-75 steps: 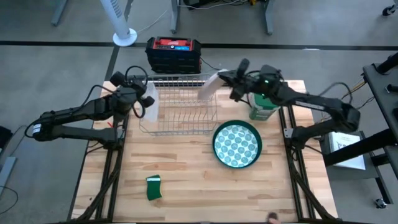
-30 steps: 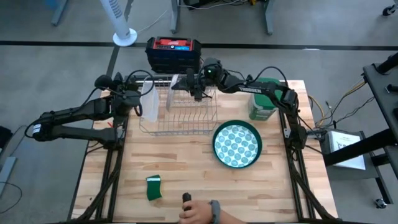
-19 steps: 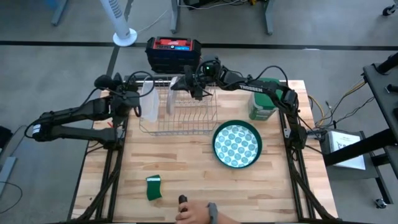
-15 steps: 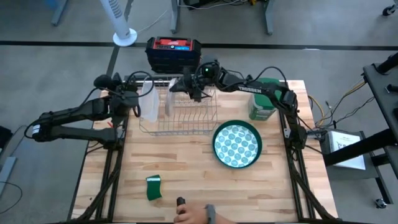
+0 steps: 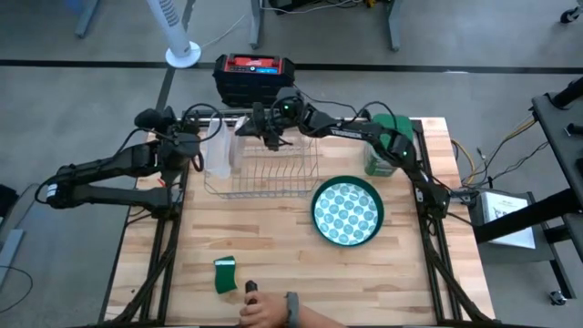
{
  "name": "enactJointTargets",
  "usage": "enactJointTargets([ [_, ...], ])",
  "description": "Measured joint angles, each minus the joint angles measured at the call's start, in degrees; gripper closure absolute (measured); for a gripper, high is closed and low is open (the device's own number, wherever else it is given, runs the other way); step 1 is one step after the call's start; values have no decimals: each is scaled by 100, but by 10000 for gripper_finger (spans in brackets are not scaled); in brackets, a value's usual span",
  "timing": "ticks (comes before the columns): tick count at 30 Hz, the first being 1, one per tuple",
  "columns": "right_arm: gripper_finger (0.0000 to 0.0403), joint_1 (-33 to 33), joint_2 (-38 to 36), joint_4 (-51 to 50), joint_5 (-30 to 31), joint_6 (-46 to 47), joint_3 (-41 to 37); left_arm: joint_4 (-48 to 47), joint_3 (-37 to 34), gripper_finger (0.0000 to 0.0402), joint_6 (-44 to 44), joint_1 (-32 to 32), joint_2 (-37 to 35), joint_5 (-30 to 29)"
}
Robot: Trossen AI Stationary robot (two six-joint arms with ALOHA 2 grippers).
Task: Sort dishes
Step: Put the white plate on the dish rack
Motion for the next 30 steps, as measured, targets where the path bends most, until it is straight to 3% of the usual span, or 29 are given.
enactJointTargets([
  [30,403,0,166,-556,-228,-62,176,-125,0,401,-182,1,-455,2],
])
